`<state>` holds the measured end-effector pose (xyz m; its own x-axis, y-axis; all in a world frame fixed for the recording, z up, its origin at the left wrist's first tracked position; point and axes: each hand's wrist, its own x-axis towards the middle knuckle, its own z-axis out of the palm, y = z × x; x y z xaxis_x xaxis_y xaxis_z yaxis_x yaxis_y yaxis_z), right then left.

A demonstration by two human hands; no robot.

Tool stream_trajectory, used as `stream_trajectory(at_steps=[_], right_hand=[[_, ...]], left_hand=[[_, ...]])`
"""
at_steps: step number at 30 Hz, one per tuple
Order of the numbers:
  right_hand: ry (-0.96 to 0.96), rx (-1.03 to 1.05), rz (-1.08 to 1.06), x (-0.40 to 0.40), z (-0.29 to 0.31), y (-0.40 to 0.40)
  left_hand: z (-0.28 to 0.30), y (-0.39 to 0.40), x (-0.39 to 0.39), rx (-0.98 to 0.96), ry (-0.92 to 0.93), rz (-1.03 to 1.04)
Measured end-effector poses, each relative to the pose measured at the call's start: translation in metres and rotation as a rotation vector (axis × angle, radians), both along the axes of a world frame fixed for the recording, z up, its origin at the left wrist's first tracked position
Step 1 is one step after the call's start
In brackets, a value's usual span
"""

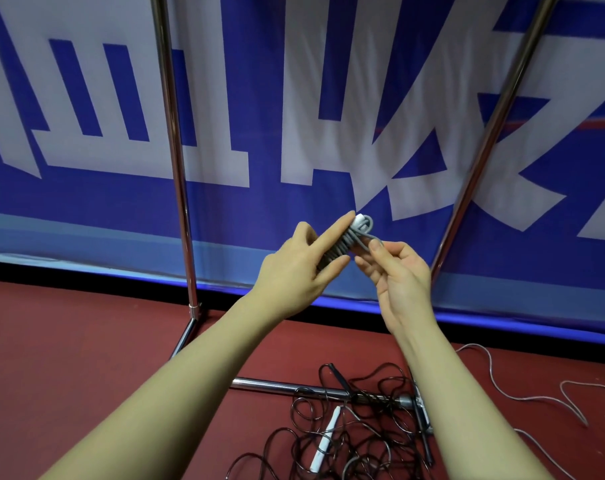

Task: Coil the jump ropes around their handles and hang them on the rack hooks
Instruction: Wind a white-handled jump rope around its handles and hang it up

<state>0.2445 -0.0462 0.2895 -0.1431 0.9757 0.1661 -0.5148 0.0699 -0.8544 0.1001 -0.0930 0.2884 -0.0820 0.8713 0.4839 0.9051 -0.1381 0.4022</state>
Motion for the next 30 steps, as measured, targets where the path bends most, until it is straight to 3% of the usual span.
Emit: stream_trajectory(at_steps=[4,9,13,17,24,30], right_hand=[[-0.052,0.038,0.01,0.0,0.001,-0.002],[-0.36,0.163,-0.07,0.008,0.002,-0.001],[-0.269,0.074,0.029,0.01,-0.001,0.002],[-0.281,0.14,0.082,0.011,0.0,0.005],[-0.214,0.211,-0.043,0.017,0.003,0.014],[-0.116,0.102,-0.042,0.014,-0.003,0.016]], left_hand=[[0.001,-0.002,0.002,0.139,0.174,0.081],[-0.003,-0.002,-0.003,0.136,0.131,0.105],[-0.004,0.0,-0.003,0.009,0.114,0.128],[-0.005,0.003,-0.007,-0.037,0.081,0.087],[-0.005,0.001,-0.007,-0.135,-0.051,-0.148],[-0.013,0.0,0.006,-0.152,-0.267,-0.27]])
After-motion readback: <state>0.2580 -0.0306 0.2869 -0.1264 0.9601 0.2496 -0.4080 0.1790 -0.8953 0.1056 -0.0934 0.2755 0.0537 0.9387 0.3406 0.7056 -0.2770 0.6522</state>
